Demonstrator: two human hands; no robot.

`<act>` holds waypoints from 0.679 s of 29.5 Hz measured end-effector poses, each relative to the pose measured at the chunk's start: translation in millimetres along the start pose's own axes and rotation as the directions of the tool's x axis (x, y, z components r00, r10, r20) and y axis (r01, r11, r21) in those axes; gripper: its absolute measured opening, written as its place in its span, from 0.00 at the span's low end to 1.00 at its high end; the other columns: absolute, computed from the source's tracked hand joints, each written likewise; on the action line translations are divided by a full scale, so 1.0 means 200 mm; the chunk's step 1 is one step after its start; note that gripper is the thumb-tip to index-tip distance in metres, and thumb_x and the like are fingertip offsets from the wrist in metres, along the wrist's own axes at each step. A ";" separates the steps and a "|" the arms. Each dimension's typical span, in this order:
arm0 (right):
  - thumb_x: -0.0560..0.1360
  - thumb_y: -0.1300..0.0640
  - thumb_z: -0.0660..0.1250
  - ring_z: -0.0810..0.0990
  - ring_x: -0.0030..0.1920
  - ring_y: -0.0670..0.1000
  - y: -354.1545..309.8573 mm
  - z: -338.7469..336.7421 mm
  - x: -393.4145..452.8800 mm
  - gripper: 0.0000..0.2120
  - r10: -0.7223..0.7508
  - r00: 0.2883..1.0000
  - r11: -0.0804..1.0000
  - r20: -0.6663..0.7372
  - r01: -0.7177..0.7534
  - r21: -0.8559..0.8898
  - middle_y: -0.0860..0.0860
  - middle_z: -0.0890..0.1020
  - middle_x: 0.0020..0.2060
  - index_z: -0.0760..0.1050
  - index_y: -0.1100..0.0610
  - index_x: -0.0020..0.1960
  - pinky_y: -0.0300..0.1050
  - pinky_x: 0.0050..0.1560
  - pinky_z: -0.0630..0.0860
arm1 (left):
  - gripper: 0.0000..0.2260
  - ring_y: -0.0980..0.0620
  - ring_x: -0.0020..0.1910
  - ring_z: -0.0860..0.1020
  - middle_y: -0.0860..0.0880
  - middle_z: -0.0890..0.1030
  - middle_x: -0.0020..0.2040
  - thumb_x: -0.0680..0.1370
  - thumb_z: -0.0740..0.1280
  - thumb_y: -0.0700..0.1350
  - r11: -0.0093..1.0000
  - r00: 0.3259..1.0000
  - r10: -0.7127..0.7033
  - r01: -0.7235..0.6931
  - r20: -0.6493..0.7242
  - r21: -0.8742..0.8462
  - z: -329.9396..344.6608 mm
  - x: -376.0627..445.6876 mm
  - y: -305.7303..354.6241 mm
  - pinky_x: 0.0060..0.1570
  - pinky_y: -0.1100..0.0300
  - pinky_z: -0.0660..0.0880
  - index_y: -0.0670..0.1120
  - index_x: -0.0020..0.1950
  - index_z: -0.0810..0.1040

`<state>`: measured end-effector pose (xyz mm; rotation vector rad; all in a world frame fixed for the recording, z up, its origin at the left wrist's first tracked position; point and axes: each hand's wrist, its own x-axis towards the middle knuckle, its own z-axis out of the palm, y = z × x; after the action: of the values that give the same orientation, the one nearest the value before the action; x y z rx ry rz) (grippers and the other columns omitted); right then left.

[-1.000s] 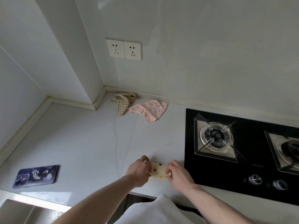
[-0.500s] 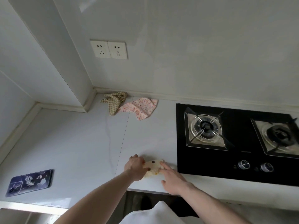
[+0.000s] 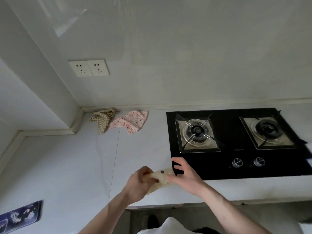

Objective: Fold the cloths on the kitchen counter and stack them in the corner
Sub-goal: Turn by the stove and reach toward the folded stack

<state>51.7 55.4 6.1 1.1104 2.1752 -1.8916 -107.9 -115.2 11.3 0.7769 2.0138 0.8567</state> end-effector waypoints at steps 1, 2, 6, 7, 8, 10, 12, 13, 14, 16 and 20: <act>0.67 0.41 0.79 0.70 0.69 0.40 -0.02 -0.05 -0.03 0.40 -0.010 0.999 1.000 0.037 0.011 -0.012 0.36 0.72 0.66 0.65 0.40 0.74 0.48 0.69 0.73 | 0.03 0.58 0.37 0.76 0.51 0.83 0.42 0.78 0.70 0.48 0.999 0.999 0.037 -0.037 0.024 -0.020 0.01 -0.01 0.08 0.35 0.66 0.71 0.51 0.47 0.77; 0.68 0.42 0.78 0.68 0.70 0.39 -0.04 -0.10 -0.05 0.39 -0.016 0.998 0.999 0.068 0.018 -0.036 0.36 0.71 0.68 0.65 0.39 0.75 0.48 0.70 0.72 | 0.02 0.58 0.38 0.77 0.50 0.83 0.43 0.78 0.70 0.46 0.996 0.996 0.077 -0.075 0.050 -0.049 0.03 -0.01 0.15 0.37 0.66 0.72 0.50 0.48 0.78; 0.70 0.44 0.74 0.77 0.63 0.38 -0.04 -0.33 -0.18 0.23 -0.054 0.996 0.994 0.068 0.060 -0.095 0.37 0.81 0.59 0.76 0.39 0.65 0.45 0.64 0.77 | 0.03 0.57 0.41 0.80 0.51 0.83 0.43 0.79 0.71 0.40 0.981 0.981 0.168 -0.155 0.102 -0.120 0.13 0.04 0.46 0.40 0.65 0.75 0.46 0.51 0.80; 0.71 0.45 0.74 0.80 0.58 0.39 -0.02 -0.40 -0.22 0.19 -0.072 0.997 0.993 0.029 0.074 -0.094 0.39 0.83 0.55 0.78 0.41 0.61 0.43 0.59 0.79 | 0.04 0.58 0.41 0.80 0.51 0.83 0.43 0.79 0.71 0.39 0.978 0.978 0.180 -0.166 0.110 -0.127 0.18 0.05 0.53 0.40 0.65 0.75 0.46 0.52 0.80; 0.73 0.46 0.73 0.82 0.54 0.40 0.00 -0.47 -0.27 0.15 -0.089 0.996 0.993 -0.011 0.088 -0.084 0.41 0.83 0.52 0.79 0.43 0.59 0.41 0.55 0.79 | 0.05 0.56 0.41 0.80 0.51 0.83 0.44 0.78 0.71 0.39 0.975 0.974 0.195 -0.181 0.113 -0.127 0.23 0.06 0.61 0.41 0.65 0.76 0.46 0.53 0.80; 0.76 0.49 0.73 0.83 0.51 0.41 0.07 -0.63 -0.36 0.11 -0.104 0.991 0.994 -0.079 0.101 -0.051 0.43 0.84 0.50 0.79 0.45 0.58 0.37 0.48 0.78 | 0.06 0.52 0.44 0.82 0.50 0.84 0.45 0.78 0.73 0.40 0.969 0.967 0.230 -0.217 0.107 -0.121 0.35 0.09 0.73 0.43 0.61 0.79 0.48 0.54 0.80; 0.77 0.49 0.72 0.83 0.52 0.41 0.15 -0.81 -0.47 0.11 -0.098 0.987 0.995 -0.130 0.097 -0.014 0.42 0.84 0.51 0.79 0.46 0.59 0.37 0.49 0.79 | 0.07 0.53 0.45 0.83 0.50 0.85 0.46 0.78 0.74 0.42 0.961 0.960 0.266 -0.256 0.092 -0.108 0.50 0.10 0.86 0.46 0.58 0.82 0.48 0.55 0.80; 0.77 0.49 0.72 0.83 0.53 0.41 0.19 -0.89 -0.53 0.12 -0.087 0.985 0.996 -0.151 0.088 0.000 0.42 0.84 0.52 0.79 0.45 0.60 0.39 0.51 0.80 | 0.08 0.52 0.47 0.84 0.50 0.85 0.47 0.78 0.75 0.42 0.957 0.956 0.280 -0.270 0.087 -0.108 0.58 0.11 0.91 0.48 0.56 0.83 0.48 0.55 0.80; 0.77 0.49 0.73 0.83 0.54 0.41 0.24 -0.97 -0.59 0.13 -0.076 0.982 0.997 -0.173 0.079 0.012 0.41 0.84 0.53 0.78 0.44 0.60 0.42 0.54 0.82 | 0.08 0.51 0.48 0.85 0.50 0.85 0.48 0.77 0.75 0.42 0.953 0.952 0.294 -0.284 0.085 -0.108 0.66 0.11 0.97 0.49 0.53 0.83 0.48 0.55 0.81; 0.76 0.52 0.74 0.82 0.55 0.40 0.34 -1.14 -0.70 0.15 -0.059 0.974 0.998 -0.221 0.062 0.006 0.40 0.83 0.54 0.78 0.44 0.62 0.43 0.56 0.82 | 0.08 0.49 0.48 0.85 0.48 0.86 0.48 0.77 0.75 0.41 0.945 0.945 0.316 -0.305 0.088 -0.121 0.85 0.10 1.09 0.50 0.50 0.84 0.48 0.55 0.81; 0.73 0.55 0.76 0.81 0.57 0.41 0.50 -1.42 -0.90 0.21 -0.055 0.947 0.998 -0.317 0.045 -0.038 0.40 0.82 0.56 0.77 0.44 0.64 0.43 0.57 0.82 | 0.06 0.50 0.47 0.86 0.49 0.86 0.47 0.79 0.73 0.40 0.938 0.940 0.326 -0.308 0.100 -0.160 1.21 0.09 1.32 0.51 0.48 0.84 0.45 0.54 0.80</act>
<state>353.1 220.4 78.3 1.4582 2.4047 -1.7974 144.1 123.6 100.9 1.0653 1.7210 1.0941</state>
